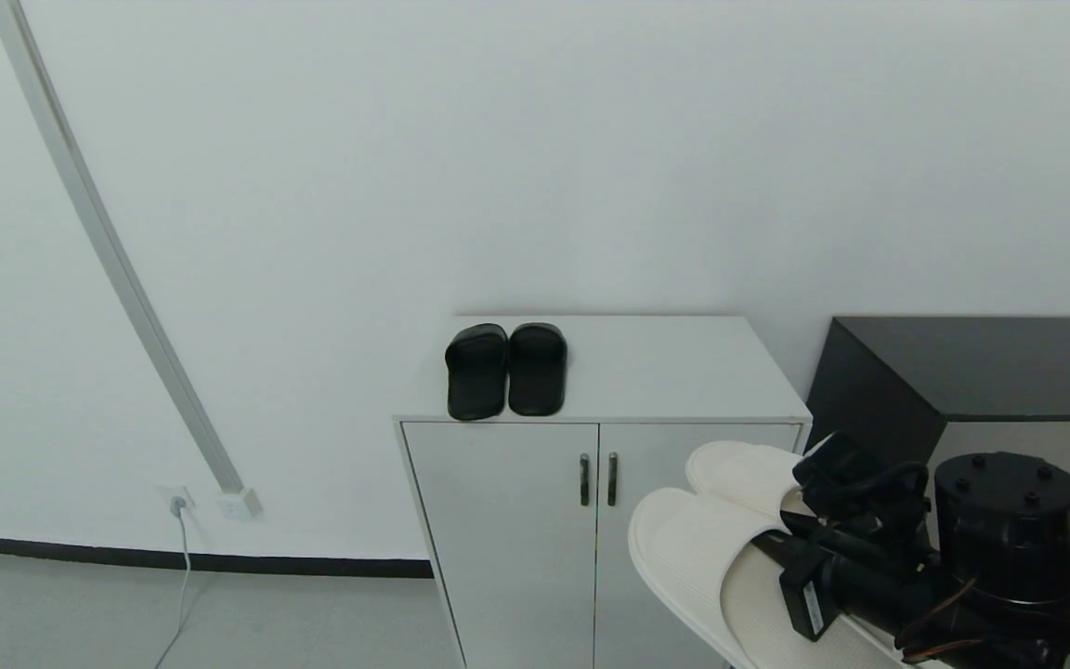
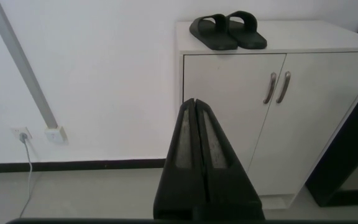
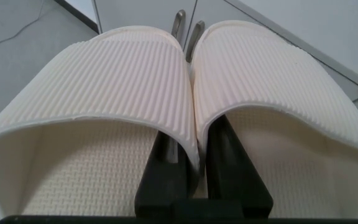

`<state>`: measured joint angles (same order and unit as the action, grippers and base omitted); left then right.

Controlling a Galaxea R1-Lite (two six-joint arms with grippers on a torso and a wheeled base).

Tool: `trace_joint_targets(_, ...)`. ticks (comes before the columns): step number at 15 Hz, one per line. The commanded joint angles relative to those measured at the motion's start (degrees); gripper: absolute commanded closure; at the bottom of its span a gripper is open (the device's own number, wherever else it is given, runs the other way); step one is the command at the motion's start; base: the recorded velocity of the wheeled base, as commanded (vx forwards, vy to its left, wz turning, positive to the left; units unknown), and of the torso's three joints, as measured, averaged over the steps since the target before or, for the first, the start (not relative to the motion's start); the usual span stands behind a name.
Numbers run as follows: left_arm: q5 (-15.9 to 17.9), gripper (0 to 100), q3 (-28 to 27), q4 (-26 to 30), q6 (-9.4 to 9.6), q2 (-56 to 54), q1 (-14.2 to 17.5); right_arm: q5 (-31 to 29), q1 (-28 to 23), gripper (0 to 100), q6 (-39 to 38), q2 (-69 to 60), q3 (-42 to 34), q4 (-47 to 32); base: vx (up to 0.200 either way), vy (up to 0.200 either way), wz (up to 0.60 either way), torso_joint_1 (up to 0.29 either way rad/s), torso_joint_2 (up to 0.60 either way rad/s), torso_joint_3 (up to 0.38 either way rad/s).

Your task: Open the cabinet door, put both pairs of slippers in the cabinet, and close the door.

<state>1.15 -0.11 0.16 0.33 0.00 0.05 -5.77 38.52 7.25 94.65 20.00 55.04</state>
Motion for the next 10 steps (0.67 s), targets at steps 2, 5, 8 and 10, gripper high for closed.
trace_joint_targets(2, 0.0, 100, 0.0, 0.0, 0.11, 0.0, 0.0, 0.1, -0.2, 100, 0.0, 0.7, -0.2, 0.0, 0.000, 0.000, 0.00, -0.159, 0.35, 0.193)
trace_joint_targets(5, 0.0, 100, 0.0, 0.0, 0.20, 0.0, 0.0, 0.1, -0.4, 100, 0.0, 0.8, -0.1, 0.3, 0.000, 0.000, 0.00, -0.168, 0.38, 0.211)
trace_joint_targets(8, 0.0, 0, 0.0, 0.0, -0.07, 0.0, 0.0, 0.0, -0.4, 100, 0.0, 0.8, -0.4, 0.8, 0.000, 0.000, 0.00, -0.196, 0.44, 0.246)
trace_joint_targets(10, -0.1, 0, 0.0, 0.0, 0.11, 0.0, 0.0, 0.0, -0.4, 100, 0.0, 0.6, -0.7, 0.9, 0.000, 0.000, 0.00, -0.234, 0.54, 0.312)
